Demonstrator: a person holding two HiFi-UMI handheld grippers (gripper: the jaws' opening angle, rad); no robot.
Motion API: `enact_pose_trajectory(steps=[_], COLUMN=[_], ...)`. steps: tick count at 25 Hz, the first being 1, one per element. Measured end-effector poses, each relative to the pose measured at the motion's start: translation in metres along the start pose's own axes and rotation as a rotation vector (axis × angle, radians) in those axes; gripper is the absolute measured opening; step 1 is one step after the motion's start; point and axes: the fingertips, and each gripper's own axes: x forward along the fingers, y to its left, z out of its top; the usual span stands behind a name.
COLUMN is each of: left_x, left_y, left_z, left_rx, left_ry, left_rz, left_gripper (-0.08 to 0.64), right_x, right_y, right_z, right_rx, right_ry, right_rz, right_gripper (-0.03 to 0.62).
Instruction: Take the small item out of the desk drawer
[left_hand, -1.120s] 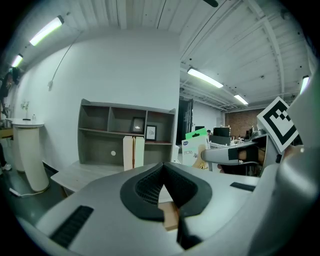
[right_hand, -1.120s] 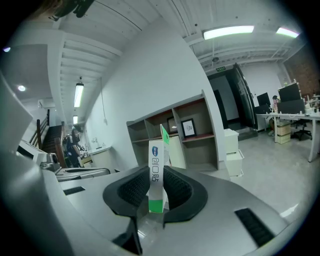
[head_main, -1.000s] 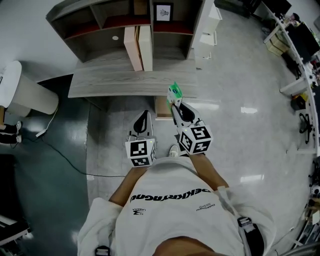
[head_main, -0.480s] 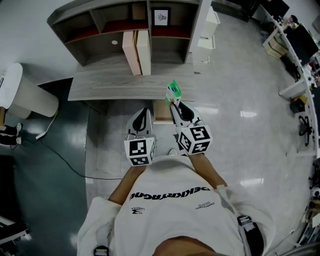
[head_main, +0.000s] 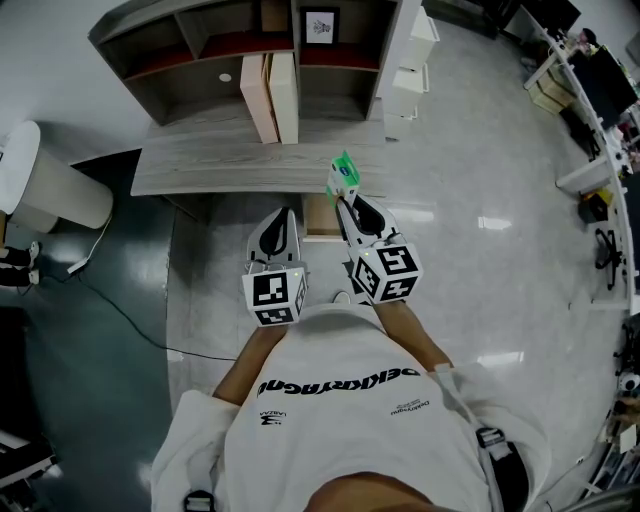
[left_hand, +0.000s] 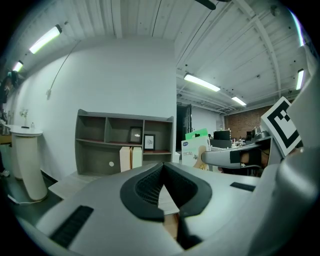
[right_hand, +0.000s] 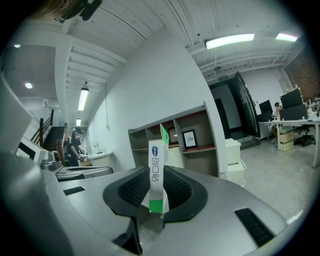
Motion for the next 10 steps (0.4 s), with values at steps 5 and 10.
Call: enact_pose_trajectory(steps=[5,10], left_x=[0.0032,0.0063], left_y=[-0.0018,0.0008], left_z=[0.001,0.0009], left_rx=[0.006,0.008], left_ry=[-0.001,-0.001], left_rz=[-0.007,-0.005], left_gripper=[0.015,0.015], right_x=[0.0013,0.004], right_y=[-0.0025,-0.0035], right_z=[0.0003,0.0004], right_rx=[-0.002,-0.004], right_ry=[-0.001,-0.001], right_rz=[-0.002,-0.003], right_gripper=[0.11,0.11])
